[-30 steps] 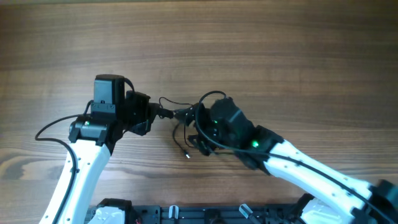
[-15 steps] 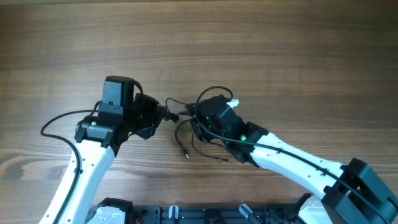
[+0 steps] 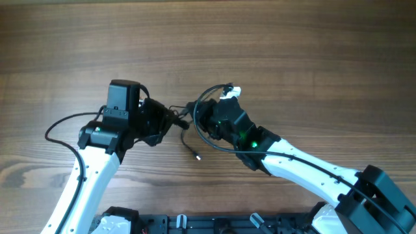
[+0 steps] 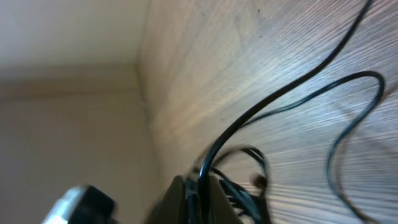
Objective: Untangle cables
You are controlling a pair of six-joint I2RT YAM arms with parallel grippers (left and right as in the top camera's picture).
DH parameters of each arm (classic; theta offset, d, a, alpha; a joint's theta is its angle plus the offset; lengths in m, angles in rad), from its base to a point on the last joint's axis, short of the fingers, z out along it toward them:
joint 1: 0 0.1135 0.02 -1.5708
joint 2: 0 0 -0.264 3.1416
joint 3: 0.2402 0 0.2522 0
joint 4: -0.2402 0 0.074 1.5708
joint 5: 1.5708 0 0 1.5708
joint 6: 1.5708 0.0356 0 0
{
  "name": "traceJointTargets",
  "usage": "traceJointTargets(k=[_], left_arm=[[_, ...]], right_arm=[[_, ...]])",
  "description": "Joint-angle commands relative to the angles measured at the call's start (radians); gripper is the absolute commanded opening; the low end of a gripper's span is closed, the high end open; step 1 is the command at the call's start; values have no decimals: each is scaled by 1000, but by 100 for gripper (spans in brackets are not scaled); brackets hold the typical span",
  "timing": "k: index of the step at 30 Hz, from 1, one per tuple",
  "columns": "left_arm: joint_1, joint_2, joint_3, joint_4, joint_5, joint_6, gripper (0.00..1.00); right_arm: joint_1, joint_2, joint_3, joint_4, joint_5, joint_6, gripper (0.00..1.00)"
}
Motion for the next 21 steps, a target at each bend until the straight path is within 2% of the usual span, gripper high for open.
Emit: traceJointTargets(k=[1,6,9,11,12,13,14,17,21], left_arm=[[-31,-12,13,63,93,-15,4],[-103,-12,13,117,89,-99,4],[-136,-12,13,146,90,-163,4],[-147,-12,13,149,90,-224,4],[-147,-12,13,148,89,-248,4],[-143,-12,13,148,84,-266,4],[-136,-12,13,148,77,-268,4],[-97,-12,13,144,58,-288,4],[-23,-12,13,70,31,-502,4]], right_arm=[[-3,12,7,3,-105,-154,5],[-1,13,7,14,-220,-307,5],[-1,13,7,-32,-241,-322,6],[-2,13,7,-65,-241,-323,17],[-2,13,7,-67,-247,-327,34],[-3,12,7,-67,-245,-347,76],[-7,12,7,-67,-241,-376,98],[-58,-13,7,-106,-241,-402,100],[-150,-96,7,-226,-241,-439,100]])
